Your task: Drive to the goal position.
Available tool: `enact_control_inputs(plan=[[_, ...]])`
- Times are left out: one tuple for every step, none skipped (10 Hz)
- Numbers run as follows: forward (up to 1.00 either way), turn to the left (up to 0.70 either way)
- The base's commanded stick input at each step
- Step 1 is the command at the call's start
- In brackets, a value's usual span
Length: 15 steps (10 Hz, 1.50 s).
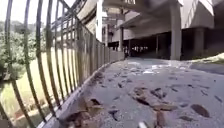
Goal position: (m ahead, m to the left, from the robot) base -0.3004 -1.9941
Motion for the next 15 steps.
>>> enact_control_inputs(plan=[[0.5, 0.0], [0.5, 0.0], [0.5, 0.0], [0.5, 0.0], [0.5, 0.0], [0.5, 0.0], [0.5, 0.0], [0.5, 0.0], [0.5, 0.0], [0.5, 0.0], [0.5, 0.0], [0.15, 0.0], [0.0, -0.09], [0.0, -0.25], [0.0, -0.41]])
